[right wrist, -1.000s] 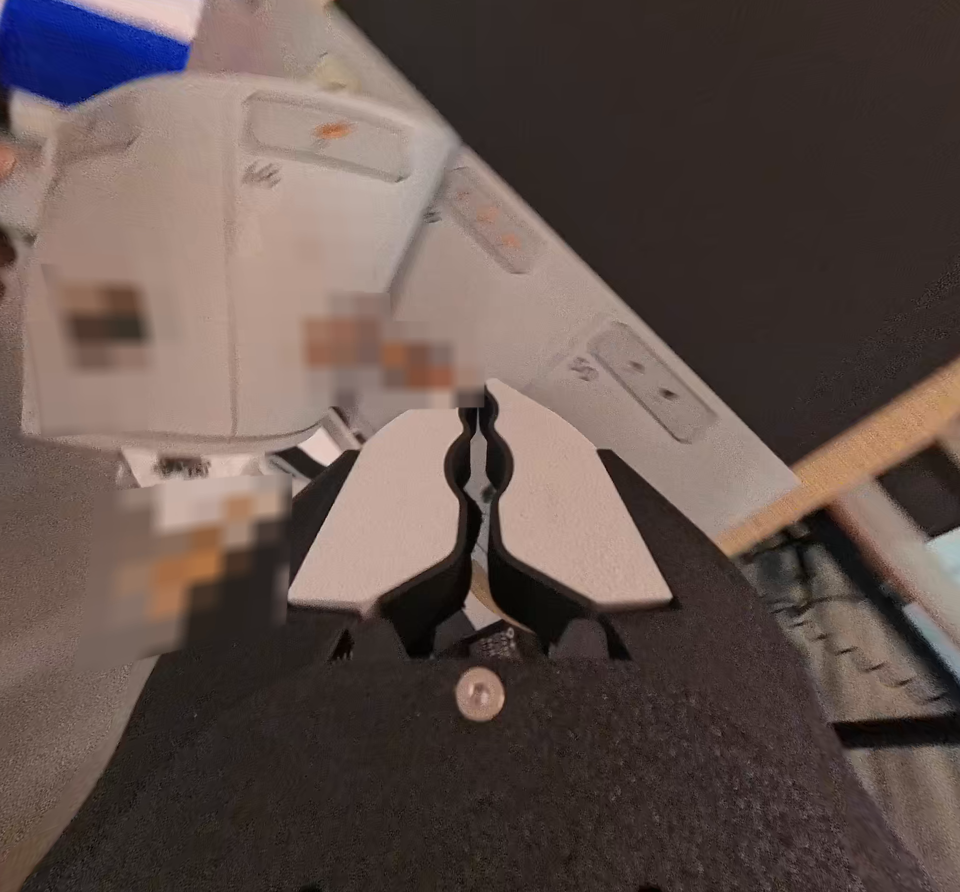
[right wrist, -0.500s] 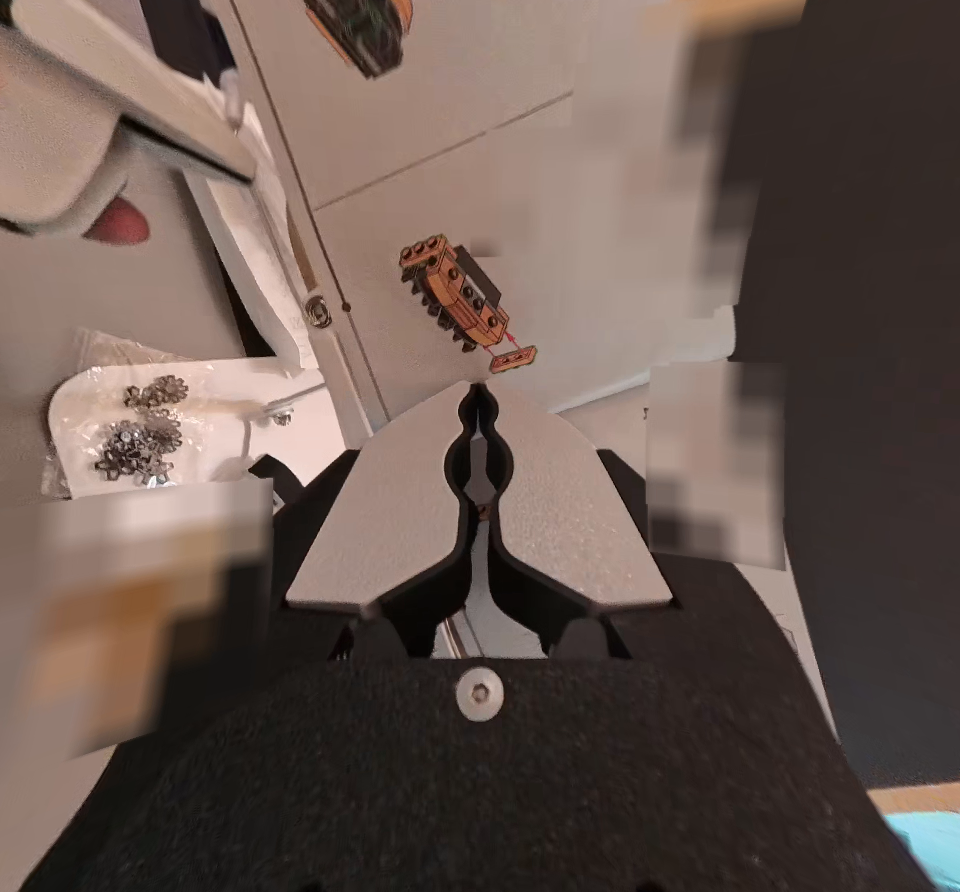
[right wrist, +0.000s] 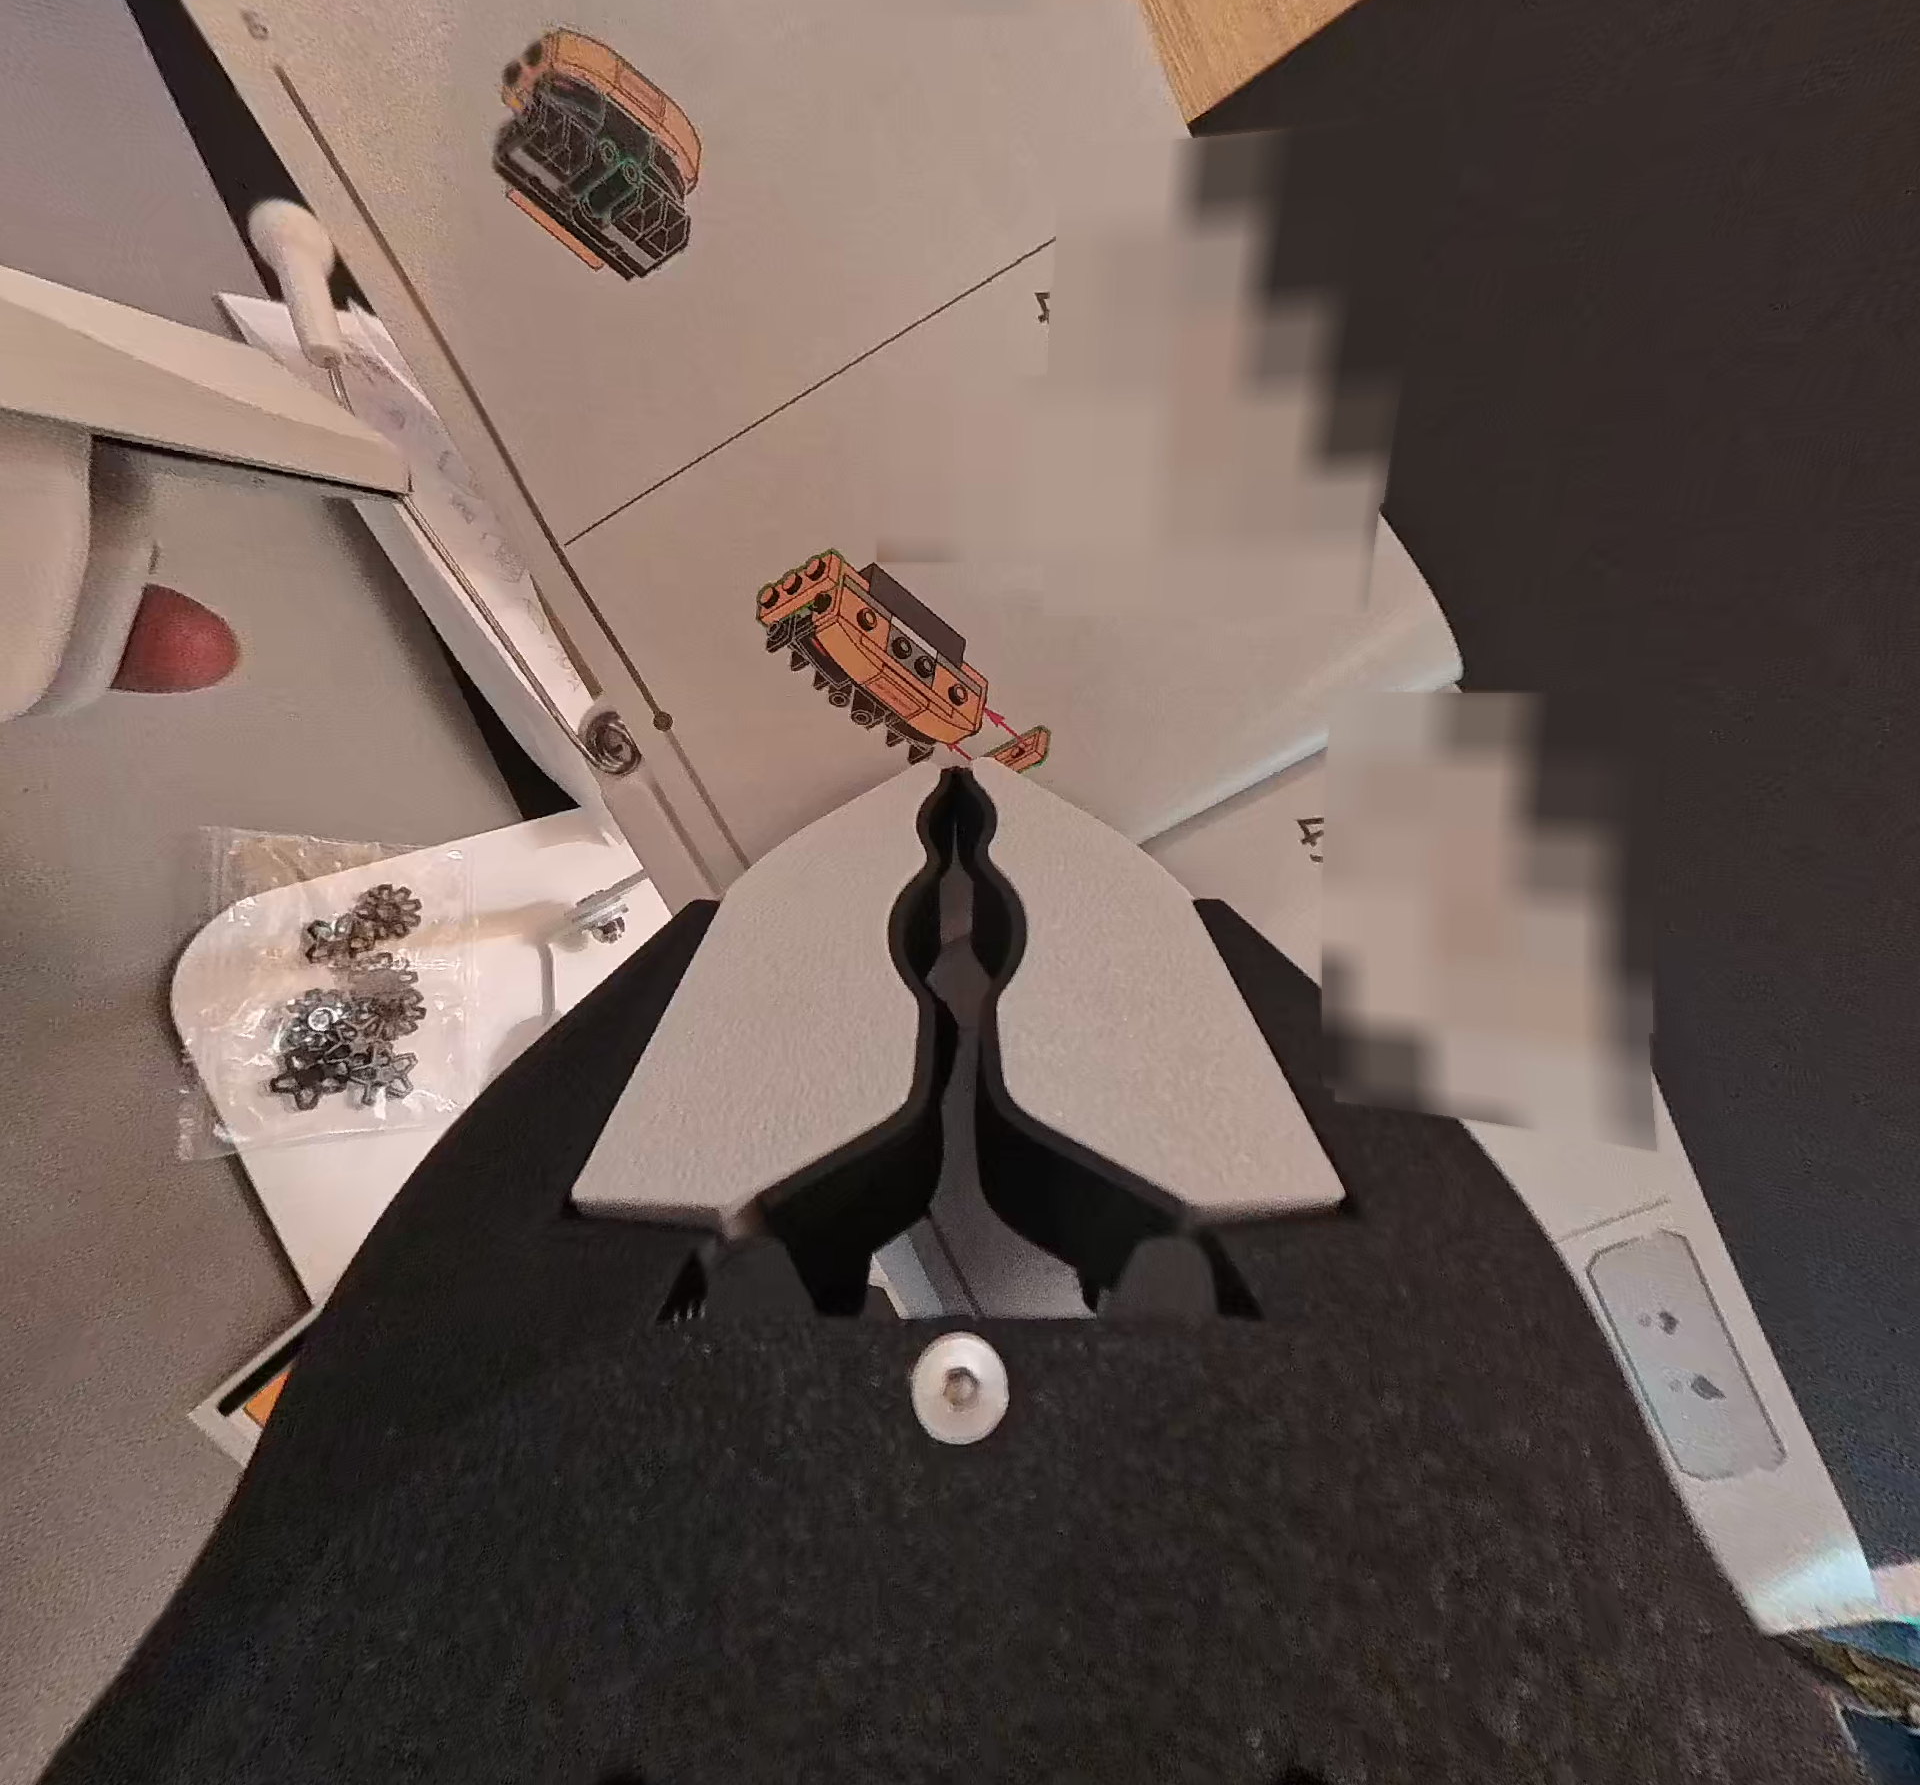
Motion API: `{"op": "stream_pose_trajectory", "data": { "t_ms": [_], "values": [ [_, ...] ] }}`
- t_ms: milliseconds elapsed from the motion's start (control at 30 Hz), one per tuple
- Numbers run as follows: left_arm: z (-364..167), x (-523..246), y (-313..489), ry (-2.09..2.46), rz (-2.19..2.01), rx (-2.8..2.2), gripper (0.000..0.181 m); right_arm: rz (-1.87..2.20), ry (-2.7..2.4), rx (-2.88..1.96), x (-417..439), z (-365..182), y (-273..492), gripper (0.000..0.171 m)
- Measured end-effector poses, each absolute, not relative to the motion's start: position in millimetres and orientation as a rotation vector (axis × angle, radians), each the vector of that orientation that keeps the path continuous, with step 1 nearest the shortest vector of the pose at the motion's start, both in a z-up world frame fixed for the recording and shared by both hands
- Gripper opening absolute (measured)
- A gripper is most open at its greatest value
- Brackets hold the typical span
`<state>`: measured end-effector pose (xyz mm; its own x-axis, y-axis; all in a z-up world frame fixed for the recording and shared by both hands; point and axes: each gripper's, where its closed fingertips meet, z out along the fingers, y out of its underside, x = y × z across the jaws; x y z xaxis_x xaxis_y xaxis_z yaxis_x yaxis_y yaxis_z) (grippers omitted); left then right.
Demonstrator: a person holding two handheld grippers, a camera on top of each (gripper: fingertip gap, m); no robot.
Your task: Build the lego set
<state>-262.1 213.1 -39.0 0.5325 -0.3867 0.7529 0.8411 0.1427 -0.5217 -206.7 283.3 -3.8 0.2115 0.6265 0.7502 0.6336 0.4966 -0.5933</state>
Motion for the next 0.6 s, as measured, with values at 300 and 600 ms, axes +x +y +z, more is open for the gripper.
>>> {"op": "stream_pose_trajectory", "data": {
  "t_ms": [300,600],
  "values": [
    [-16.5,-252.9,216.9,-0.258,-0.543,-1.258,0.001,-0.024,-1.430,-1.175,-207.4,-3.7,285.5,0.000],
    [-46.7,-257.9,210.3,-0.603,-0.983,-1.049,0.001,-0.002,-1.379,-1.197,-208.1,-2.8,285.7,0.000]
  ]
}}
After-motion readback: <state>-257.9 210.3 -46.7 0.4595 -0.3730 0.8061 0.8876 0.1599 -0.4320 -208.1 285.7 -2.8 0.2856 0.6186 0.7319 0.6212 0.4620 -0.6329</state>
